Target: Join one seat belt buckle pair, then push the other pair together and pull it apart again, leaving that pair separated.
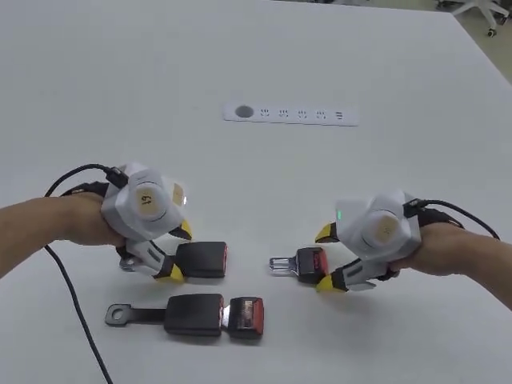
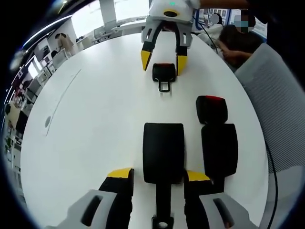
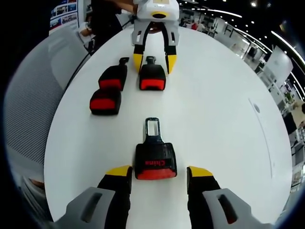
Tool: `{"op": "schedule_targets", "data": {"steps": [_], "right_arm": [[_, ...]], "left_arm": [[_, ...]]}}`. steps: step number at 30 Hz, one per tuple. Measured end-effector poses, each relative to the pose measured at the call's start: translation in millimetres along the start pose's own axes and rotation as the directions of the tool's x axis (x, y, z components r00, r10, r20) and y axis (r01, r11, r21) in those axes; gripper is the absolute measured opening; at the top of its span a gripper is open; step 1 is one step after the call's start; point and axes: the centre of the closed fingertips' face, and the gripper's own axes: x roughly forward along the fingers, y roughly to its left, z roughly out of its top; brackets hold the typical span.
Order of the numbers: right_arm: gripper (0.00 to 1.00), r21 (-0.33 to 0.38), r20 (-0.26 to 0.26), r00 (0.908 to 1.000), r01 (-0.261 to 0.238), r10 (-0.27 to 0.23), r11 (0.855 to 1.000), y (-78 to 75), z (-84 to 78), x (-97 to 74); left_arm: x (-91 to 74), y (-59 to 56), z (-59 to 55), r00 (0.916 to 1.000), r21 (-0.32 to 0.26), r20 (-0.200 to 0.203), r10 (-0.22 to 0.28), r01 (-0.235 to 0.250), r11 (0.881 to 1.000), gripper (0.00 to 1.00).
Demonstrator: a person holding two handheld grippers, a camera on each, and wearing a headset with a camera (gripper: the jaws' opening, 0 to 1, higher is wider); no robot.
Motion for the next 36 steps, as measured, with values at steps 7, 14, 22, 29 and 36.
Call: {"op": "schedule_targets", "data": {"steps": [7,14,22,29,36], "right_arm": [[0.51,0.018,0.017,0.9994,0.029,-0.029,0.999,-0.1,-2.6,-7.8],[0.58,0.091,0.055,0.9959,0.066,-0.071,0.994,0.8,-8.3,-17.5],[0.65,0.139,0.081,0.9905,0.099,-0.111,0.985,10.4,-14.8,-26.1],[0.72,0.206,0.126,0.9816,0.116,-0.144,0.972,20.7,-14.3,-28.0],[0.79,0.286,0.175,0.9666,0.132,-0.188,0.949,31.2,-9.1,-33.3]], "left_arm": [[-10.4,-4.3,-4.1,0.9995,-0.060,0.027,0.015,-0.013,0.998,0.44],[-23.3,-6.5,-13.8,0.9941,-0.164,0.093,0.056,-0.040,0.986,0.49],[-35.9,-15.4,-19.2,0.9733,-0.291,0.194,0.123,-0.062,0.955,0.57],[-44.0,-22.8,-20.9,0.9418,-0.367,0.266,0.205,-0.098,0.925,0.65],[-55.1,-32.4,-26.5,0.8995,-0.417,0.334,0.282,-0.127,0.900,0.70]]}}
